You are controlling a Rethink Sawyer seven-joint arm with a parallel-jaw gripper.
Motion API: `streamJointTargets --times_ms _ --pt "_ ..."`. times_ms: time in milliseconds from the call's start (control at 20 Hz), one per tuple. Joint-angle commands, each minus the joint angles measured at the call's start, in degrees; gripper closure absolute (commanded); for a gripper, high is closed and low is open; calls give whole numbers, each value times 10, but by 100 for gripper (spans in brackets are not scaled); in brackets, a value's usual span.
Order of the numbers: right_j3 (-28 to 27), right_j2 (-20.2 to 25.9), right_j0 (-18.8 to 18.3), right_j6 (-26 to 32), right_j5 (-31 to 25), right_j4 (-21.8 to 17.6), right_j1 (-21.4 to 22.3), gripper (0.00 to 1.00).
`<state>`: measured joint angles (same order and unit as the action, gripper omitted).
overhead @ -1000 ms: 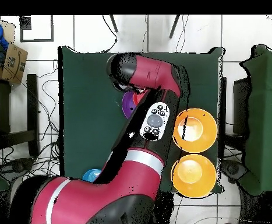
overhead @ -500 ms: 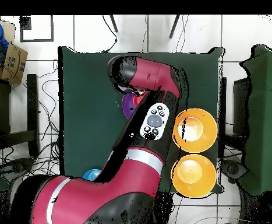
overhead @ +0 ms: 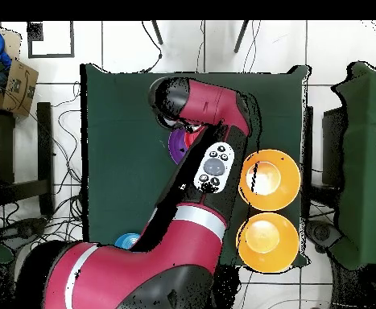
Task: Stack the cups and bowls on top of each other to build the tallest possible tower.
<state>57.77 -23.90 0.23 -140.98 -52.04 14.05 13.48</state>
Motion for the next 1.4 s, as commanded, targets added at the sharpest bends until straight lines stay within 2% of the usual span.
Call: streamJointTargets --times_ms 50,550,800,1400 --pt "42 70 -11 -45 -12 11 -6 100" --pt "56 83 7 -77 -13 46 -8 100" --pt "61 73 24 -104 -18 65 -7 100" --pt "62 51 40 -102 -32 72 -5 100"
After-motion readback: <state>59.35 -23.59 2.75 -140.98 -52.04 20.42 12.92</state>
